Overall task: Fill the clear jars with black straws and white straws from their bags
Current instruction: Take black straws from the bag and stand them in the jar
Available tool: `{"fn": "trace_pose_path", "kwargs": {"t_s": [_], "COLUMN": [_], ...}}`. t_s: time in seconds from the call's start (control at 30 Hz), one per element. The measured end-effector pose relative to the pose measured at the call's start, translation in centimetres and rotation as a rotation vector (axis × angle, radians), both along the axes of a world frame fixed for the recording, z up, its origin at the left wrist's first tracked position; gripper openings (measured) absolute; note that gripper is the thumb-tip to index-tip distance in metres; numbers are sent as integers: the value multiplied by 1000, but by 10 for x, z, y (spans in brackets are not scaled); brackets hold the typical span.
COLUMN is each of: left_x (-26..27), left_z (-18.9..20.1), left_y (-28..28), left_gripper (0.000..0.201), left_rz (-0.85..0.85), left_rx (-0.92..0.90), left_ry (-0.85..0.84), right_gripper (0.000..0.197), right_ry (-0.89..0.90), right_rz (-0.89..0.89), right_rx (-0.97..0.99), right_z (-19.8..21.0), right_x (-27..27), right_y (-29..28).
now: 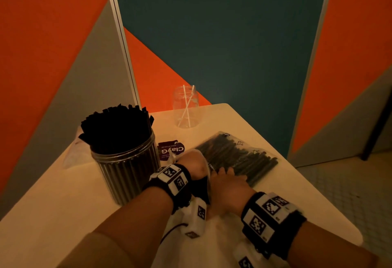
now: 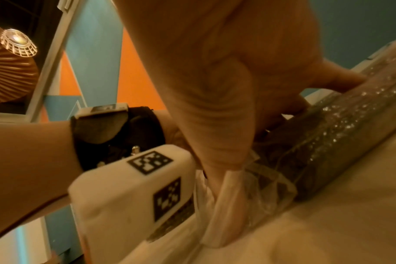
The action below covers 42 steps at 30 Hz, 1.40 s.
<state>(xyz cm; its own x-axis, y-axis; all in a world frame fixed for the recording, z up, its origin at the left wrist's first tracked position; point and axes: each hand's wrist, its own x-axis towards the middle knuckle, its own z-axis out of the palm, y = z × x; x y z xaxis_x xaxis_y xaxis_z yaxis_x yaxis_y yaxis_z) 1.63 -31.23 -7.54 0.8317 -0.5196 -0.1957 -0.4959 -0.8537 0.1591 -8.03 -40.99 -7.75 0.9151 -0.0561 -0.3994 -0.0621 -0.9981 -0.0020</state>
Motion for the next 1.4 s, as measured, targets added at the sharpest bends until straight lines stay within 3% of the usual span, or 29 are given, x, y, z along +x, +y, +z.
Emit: {"fn": "trace_pose_path", "kwargs": {"t_s": [0.13, 0.33, 0.67, 0.77, 0.97, 1.1, 1.23, 1.4], "left_x": [4, -9, -24, -25, -21, -19, -22, -27], "left_z": [0, 1, 13, 14, 2, 14, 23, 17], "left_y": [7, 7, 4, -1, 3, 0, -11, -5], "left_gripper": [47, 36, 29, 38, 33, 21, 33, 31], "left_rz": [-23, 8, 88, 115, 190, 121, 61, 36], "left_rx": [-6, 83, -109, -89, -195, -74, 58, 242], "left_ry": [73, 42, 58, 122, 16, 23, 116, 36], "right_gripper": [130, 135, 126, 124, 120, 113, 112, 119], "right_ry": [-8, -26, -20, -32, -30, -12, -38, -27], "right_rz": [22, 61, 46, 47, 44, 15, 10, 30], "right_rx": [-2, -16, -26, -25, -29, -18, -9, -22], "right_z": [-1, -5, -3, -2, 7, 11, 9, 6], "right_x": [-1, 0, 3, 1, -5, -6, -5, -2], "right_y": [-2, -5, -3, -3, 0, 3, 3, 2]}}
